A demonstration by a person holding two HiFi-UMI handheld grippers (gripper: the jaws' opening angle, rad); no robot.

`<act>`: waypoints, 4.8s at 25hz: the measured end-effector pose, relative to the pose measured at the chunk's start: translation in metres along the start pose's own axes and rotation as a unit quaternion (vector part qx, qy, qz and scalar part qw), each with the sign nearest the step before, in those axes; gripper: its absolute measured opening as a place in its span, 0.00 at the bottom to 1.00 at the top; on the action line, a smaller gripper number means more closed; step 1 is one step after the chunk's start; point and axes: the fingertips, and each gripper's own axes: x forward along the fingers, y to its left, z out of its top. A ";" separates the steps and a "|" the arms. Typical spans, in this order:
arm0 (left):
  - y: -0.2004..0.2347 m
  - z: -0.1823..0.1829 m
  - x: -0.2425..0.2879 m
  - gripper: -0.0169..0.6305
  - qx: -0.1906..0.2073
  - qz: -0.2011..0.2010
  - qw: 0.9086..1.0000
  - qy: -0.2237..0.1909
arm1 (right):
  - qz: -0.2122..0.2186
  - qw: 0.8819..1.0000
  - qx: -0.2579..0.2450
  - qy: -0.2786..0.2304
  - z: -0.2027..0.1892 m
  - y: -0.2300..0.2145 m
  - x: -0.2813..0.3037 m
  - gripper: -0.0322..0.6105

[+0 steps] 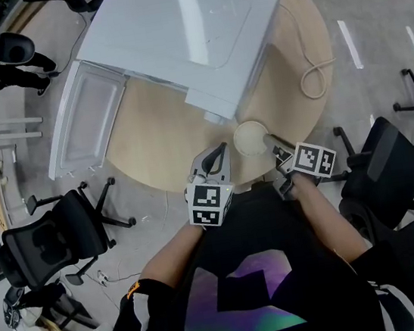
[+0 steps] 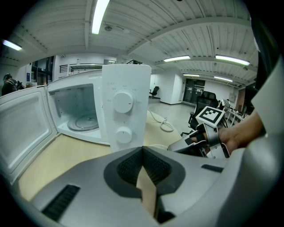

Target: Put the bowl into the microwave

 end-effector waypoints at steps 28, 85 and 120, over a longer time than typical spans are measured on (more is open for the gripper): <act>0.005 -0.002 -0.009 0.10 -0.005 0.008 1.000 -0.003 | 0.033 0.999 0.022 -0.008 -0.008 0.002 0.000 0.14; 0.256 -0.048 -0.163 0.10 -0.057 0.059 0.991 -0.110 | 0.060 0.997 -0.033 -0.032 -0.140 0.236 0.129 0.13; 0.241 -0.012 -0.146 0.10 -0.004 0.071 0.994 -0.080 | 0.077 0.995 0.012 -0.057 -0.096 0.238 0.124 0.13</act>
